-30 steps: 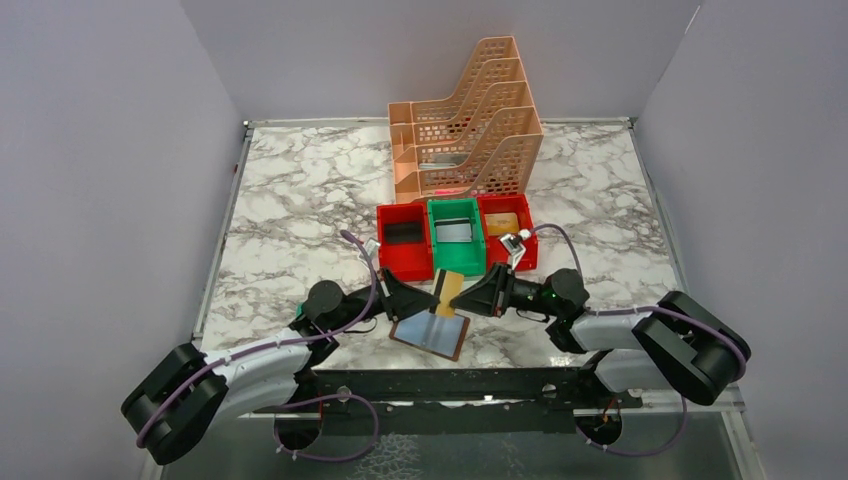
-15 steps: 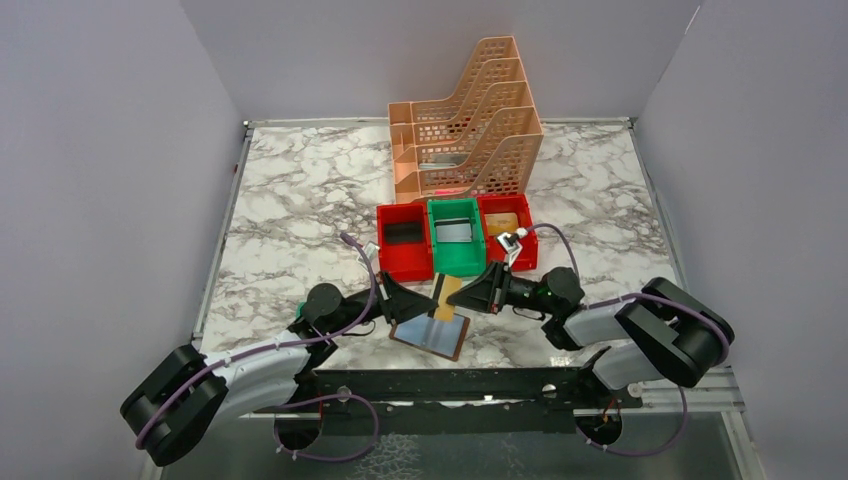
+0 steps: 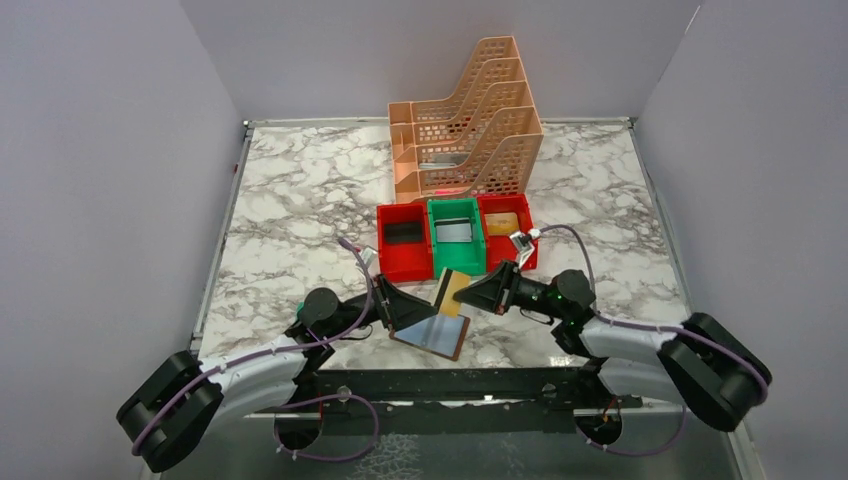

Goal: Take the credit cards out of the card holder

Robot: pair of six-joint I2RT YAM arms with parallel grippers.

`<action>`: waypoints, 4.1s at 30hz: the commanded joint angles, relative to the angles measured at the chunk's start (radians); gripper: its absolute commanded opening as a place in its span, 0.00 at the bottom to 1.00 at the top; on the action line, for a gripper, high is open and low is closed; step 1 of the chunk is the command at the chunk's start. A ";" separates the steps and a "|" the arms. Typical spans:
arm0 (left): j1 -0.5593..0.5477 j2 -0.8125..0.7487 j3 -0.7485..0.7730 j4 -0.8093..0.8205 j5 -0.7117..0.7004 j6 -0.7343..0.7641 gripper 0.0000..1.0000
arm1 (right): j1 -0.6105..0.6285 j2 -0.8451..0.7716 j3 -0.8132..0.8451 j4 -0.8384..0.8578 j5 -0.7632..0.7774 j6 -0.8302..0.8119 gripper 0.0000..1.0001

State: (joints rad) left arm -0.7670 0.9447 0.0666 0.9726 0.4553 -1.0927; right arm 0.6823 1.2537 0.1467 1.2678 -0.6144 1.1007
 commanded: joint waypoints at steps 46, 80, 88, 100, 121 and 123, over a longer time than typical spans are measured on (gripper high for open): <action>0.002 -0.430 0.285 -1.171 -0.588 0.440 0.99 | -0.005 0.139 0.445 -0.770 1.072 -1.733 0.01; 0.002 -0.341 0.298 -1.108 -0.436 0.491 0.99 | -0.105 0.468 0.503 -0.491 0.939 -1.952 0.08; 0.002 -0.324 0.307 -1.107 -0.431 0.498 0.99 | -0.121 0.462 0.475 -0.491 0.894 -1.926 0.19; 0.002 -0.339 0.302 -1.118 -0.442 0.488 0.99 | -0.125 0.432 0.452 -0.520 0.864 -1.901 0.27; 0.002 -0.296 0.279 -1.075 -0.410 0.470 0.99 | -0.133 0.346 0.479 -0.574 0.874 -1.729 0.37; 0.002 -0.294 0.269 -1.068 -0.409 0.465 0.99 | -0.133 0.302 0.485 -0.587 0.901 -1.671 0.37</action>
State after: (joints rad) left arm -0.7670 0.6491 0.3573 -0.1341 0.0189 -0.6140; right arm 0.5549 1.6413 0.6067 0.6933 0.2596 -0.6704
